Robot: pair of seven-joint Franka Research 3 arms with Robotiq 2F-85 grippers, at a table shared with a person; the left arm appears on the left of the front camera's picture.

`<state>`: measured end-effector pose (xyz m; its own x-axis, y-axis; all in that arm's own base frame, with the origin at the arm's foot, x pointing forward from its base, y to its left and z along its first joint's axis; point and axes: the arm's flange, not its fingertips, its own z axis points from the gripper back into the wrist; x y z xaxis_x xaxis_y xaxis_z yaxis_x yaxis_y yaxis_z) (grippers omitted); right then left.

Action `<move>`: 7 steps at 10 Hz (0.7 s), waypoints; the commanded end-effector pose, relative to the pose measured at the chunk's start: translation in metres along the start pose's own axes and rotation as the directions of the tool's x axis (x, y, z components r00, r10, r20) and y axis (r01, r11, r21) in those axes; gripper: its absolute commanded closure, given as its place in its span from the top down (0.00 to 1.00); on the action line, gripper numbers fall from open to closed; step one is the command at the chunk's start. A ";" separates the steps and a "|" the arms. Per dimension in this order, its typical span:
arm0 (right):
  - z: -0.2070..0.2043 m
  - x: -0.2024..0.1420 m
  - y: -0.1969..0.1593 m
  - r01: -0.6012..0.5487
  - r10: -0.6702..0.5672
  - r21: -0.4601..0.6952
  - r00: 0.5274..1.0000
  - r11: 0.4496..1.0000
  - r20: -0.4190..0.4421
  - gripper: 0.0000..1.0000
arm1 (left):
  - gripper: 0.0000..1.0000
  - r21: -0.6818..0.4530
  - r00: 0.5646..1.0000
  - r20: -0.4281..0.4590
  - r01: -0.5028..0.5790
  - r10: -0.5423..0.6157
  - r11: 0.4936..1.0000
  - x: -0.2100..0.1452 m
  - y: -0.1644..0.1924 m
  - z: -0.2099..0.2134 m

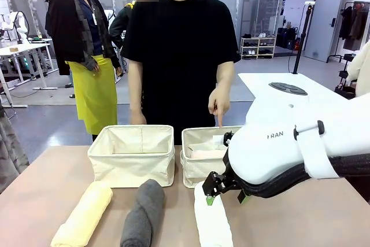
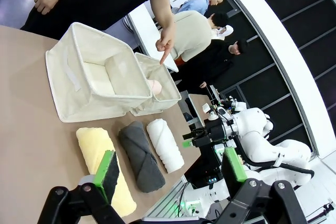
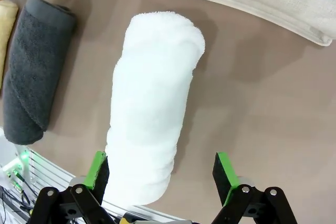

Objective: Divide the towels into two baskets.
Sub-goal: Pick up one hotel-folded towel from the bottom of the table and place it in the Fabric basket indicated by the person.

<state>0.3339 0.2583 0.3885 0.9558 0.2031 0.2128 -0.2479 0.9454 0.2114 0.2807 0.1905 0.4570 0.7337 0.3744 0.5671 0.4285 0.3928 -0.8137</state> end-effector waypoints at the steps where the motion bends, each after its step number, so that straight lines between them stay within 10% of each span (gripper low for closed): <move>1: 0.002 -0.002 0.003 -0.009 0.009 -0.006 1.000 1.000 0.007 1.00 | 1.00 -0.014 1.000 0.005 0.011 -0.011 1.000 -0.001 -0.002 0.002; 7: -0.015 0.027 0.039 0.058 -0.060 -0.024 0.993 0.998 -0.097 1.00 | 1.00 -0.014 1.000 0.005 0.011 -0.011 1.000 -0.001 -0.002 0.002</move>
<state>0.3468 0.2902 0.3927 0.9672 0.2057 0.1494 -0.2367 0.9429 0.2344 0.2807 0.1905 0.4570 0.7337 0.3743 0.5671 0.4285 0.3928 -0.8137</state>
